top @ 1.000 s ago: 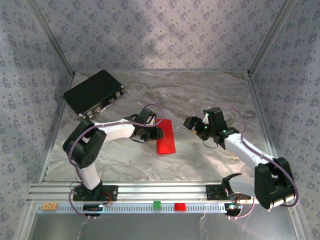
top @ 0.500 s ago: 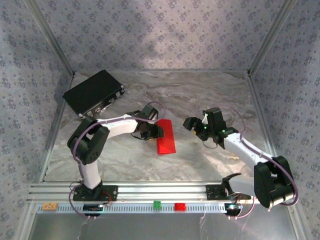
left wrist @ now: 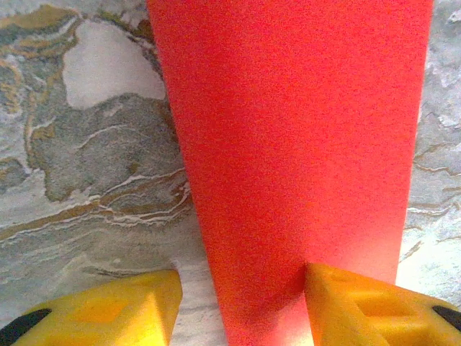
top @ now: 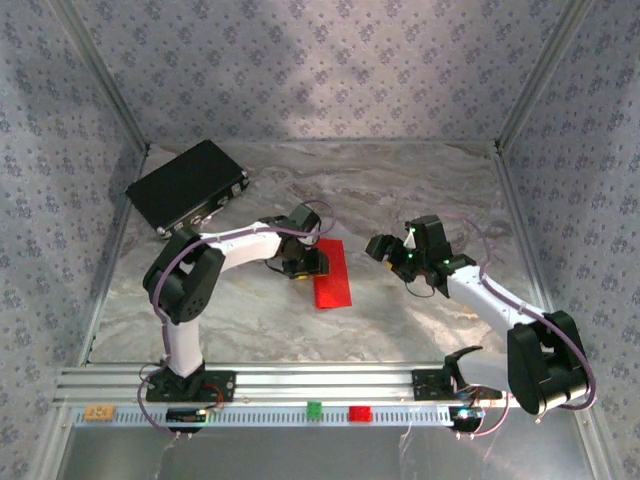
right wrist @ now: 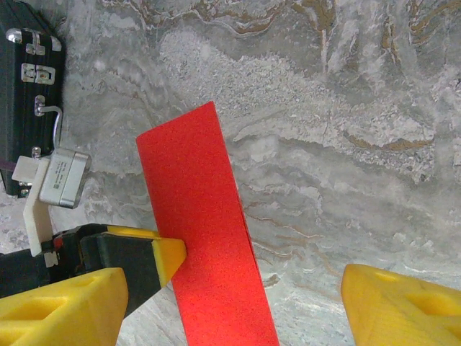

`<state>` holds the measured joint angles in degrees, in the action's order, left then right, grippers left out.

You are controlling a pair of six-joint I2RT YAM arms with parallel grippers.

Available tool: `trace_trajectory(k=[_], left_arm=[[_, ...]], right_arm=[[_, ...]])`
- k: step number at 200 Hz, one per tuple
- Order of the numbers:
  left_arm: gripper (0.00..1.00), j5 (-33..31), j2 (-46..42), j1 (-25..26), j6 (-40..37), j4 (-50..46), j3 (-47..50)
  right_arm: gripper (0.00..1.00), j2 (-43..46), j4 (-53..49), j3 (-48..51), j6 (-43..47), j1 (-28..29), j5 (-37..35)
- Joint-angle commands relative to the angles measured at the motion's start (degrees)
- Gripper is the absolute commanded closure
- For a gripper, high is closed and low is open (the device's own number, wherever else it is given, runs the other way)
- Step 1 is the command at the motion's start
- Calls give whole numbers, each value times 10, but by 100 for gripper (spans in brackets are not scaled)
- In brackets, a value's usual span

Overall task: Fold a paper plane with a square sheet of paper (pick it up from the middle)
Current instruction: First fold the square sheet of paper in half at the center of the table.

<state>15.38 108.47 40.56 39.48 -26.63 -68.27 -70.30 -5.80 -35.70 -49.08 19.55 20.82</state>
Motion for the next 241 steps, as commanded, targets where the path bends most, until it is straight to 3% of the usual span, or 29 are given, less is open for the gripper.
trace_trajectory(k=[1, 241], left_arm=[[49, -24, 45, 4, -6, 3, 4], [49, -36, 80, 10, -6, -11, -22]], right_arm=[[20, -7, -16, -6, -1, 4, -4], [23, -39, -4, -15, 6, 13, 15]])
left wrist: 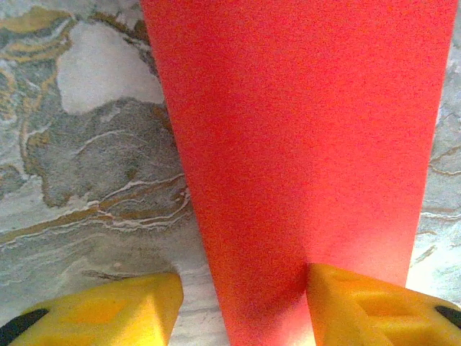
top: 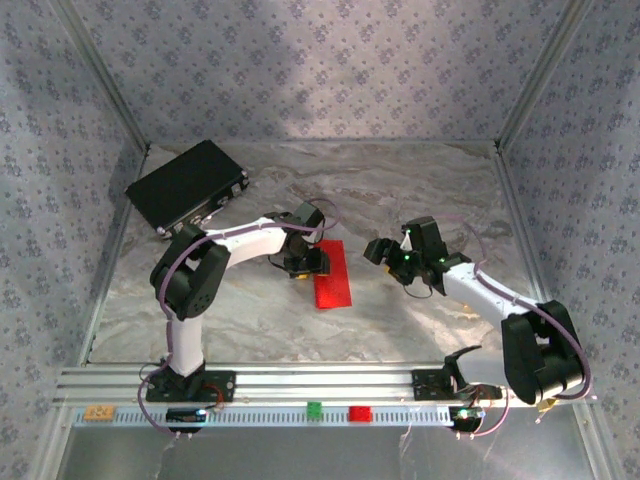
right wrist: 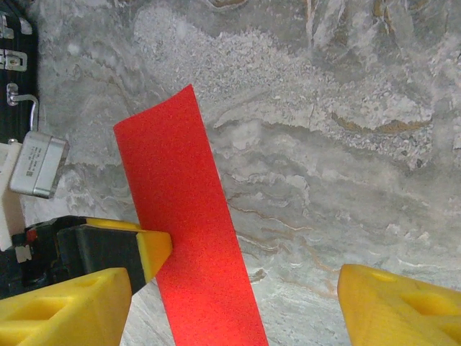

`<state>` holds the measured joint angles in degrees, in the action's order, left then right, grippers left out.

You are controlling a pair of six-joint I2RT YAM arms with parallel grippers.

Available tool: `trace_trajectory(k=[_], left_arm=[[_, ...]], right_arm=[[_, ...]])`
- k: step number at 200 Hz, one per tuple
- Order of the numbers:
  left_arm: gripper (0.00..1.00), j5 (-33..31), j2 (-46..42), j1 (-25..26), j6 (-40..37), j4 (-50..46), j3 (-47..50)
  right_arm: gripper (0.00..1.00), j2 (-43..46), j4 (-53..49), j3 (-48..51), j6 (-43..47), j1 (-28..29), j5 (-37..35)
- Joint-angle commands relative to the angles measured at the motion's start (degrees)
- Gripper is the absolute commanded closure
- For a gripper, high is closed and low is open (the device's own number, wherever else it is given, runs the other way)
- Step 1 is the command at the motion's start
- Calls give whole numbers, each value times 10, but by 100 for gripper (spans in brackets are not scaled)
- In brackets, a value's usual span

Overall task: Fold a paper plane with a square sheet of paper (pick it up from the middle)
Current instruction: First fold the square sheet of paper in half at the center of the table, then hold the square sheet of paper at the center of the table.

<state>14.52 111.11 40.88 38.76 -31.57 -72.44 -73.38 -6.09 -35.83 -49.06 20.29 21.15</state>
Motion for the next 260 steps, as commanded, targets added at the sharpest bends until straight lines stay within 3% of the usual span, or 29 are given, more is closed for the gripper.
trace_trajectory(k=[1, 112, 129, 149, 161, 242, 260], left_arm=[[49, -28, 54, 6, 2, 38, 20], [49, -26, 70, 8, -9, 35, 17], [49, -26, 69, 9, -9, 36, 17], [49, -25, 69, 9, -10, 38, 18], [49, -24, 70, 9, -14, 38, 18], [49, -24, 77, 10, -25, 38, 15], [49, -23, 79, 10, -25, 38, 15]], right_arm=[[23, -9, -1, -14, 6, 6, 12], [25, -32, 4, -23, 16, 17, 31], [31, -41, 13, -26, 18, 21, 42], [51, -62, 29, -34, 19, 28, 59], [59, -76, 27, -43, 18, 32, 56], [60, -109, 17, -58, 23, 41, 53], [65, -119, 19, -63, 24, 47, 57]])
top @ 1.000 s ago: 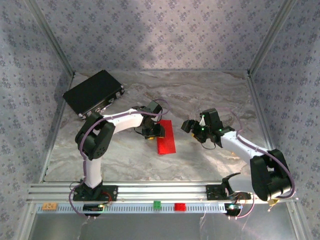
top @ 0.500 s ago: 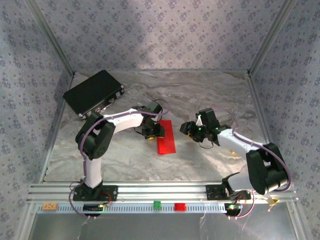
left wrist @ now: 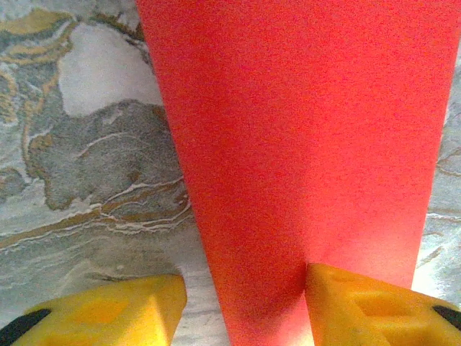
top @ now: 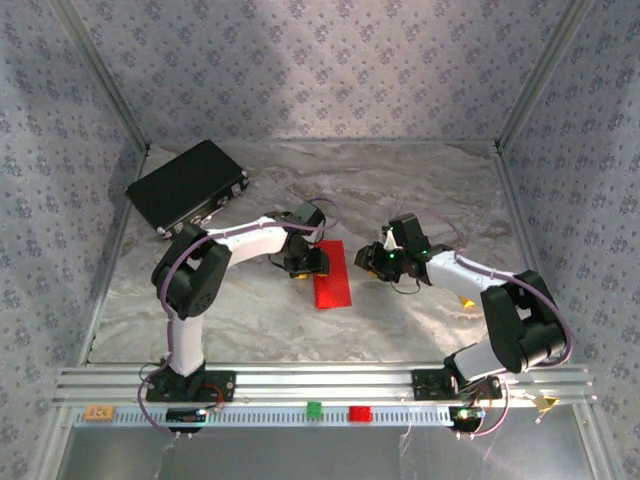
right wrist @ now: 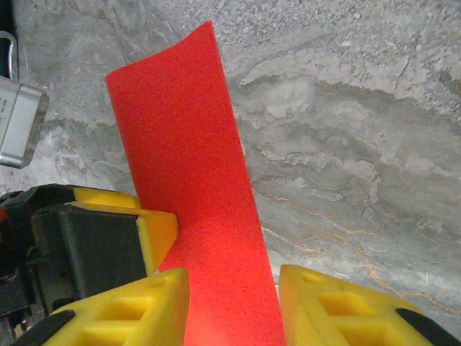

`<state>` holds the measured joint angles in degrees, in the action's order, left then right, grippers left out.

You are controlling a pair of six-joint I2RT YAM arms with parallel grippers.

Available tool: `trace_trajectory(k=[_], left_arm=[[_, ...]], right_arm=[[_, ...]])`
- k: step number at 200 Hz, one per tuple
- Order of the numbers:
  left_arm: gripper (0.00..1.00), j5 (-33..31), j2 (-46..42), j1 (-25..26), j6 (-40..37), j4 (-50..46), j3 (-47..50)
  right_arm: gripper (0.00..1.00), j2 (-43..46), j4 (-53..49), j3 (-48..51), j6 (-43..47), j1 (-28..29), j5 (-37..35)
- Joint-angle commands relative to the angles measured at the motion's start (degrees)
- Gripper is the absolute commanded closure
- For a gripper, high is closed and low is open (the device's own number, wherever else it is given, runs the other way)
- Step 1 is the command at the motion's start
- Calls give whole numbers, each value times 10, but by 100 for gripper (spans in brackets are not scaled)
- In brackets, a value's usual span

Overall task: Fold a paper plane with a square sheet of paper (pick it up from the middle)
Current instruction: Hold the square sheet of paper at the center of the table.

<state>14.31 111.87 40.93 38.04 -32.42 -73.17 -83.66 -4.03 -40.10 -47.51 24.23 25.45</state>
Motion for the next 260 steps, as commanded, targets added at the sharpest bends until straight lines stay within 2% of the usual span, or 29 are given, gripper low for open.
trace_trajectory(k=[1, 37, 96, 124, 260], left_arm=[[49, -21, 72, 9, -18, 47, 22], [49, -21, 73, 10, -18, 47, 24], [49, -21, 74, 9, -18, 48, 25], [49, -21, 76, 9, -18, 48, 26], [49, -21, 76, 12, -13, 57, 37]], right_arm=[[65, -17, -2, -21, 8, 8, 14], [70, -33, 6, -28, 8, 16, 18], [87, -85, 26, -55, 11, 31, 39], [98, -114, 22, -74, 10, 42, 30], [100, -182, 27, -116, 26, 59, 65]])
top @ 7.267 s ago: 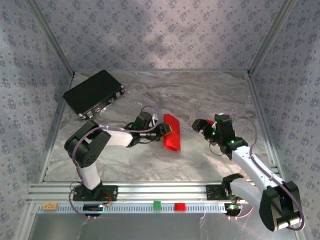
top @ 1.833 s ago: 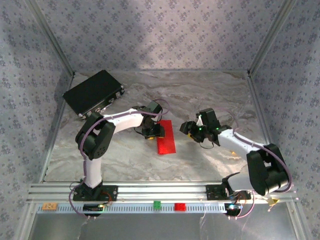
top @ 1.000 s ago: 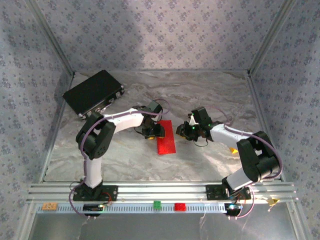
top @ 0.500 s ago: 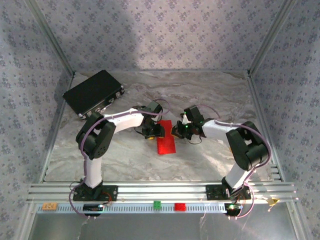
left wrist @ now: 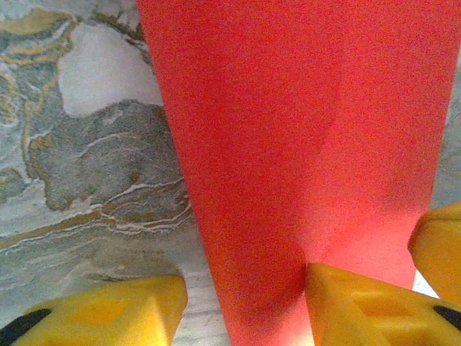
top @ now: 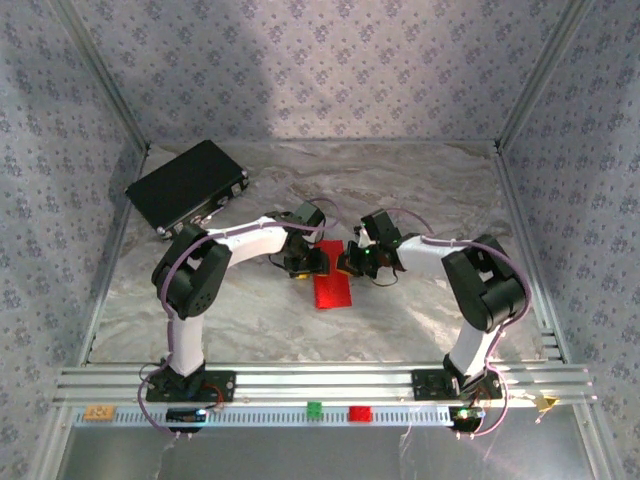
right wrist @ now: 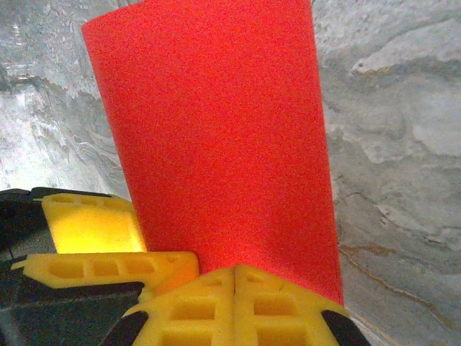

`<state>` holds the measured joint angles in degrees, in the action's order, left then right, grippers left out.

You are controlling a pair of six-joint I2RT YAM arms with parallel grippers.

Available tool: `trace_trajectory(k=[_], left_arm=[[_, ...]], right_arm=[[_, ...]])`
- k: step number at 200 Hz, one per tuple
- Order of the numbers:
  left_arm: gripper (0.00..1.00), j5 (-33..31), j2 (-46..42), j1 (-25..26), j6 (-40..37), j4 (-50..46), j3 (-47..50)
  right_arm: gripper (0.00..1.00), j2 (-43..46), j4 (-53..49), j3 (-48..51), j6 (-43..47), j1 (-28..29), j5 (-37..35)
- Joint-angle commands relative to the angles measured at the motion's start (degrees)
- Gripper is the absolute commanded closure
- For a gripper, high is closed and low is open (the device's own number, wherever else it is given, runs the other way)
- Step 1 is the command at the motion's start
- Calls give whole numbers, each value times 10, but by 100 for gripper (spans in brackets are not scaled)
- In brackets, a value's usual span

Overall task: Fold a paper plane with a square sheet of paper (pick it up from the middle)
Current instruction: Hold the square sheet of paper at the center of the table.

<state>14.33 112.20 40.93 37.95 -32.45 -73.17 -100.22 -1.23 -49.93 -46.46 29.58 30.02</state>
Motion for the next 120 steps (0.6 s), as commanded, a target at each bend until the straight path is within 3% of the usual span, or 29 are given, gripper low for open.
trace_trajectory(k=[1, 59, 120], left_arm=[[49, -21, 73, 12, -12, 57, 37], [49, -20, 74, 13, -10, 61, 39], [49, -13, 69, 13, -4, 69, 39]], right_arm=[[100, -16, -1, -18, 15, 6, 19], [100, -38, -24, -20, 32, 8, 11], [100, -38, -75, 20, 56, 8, -58]])
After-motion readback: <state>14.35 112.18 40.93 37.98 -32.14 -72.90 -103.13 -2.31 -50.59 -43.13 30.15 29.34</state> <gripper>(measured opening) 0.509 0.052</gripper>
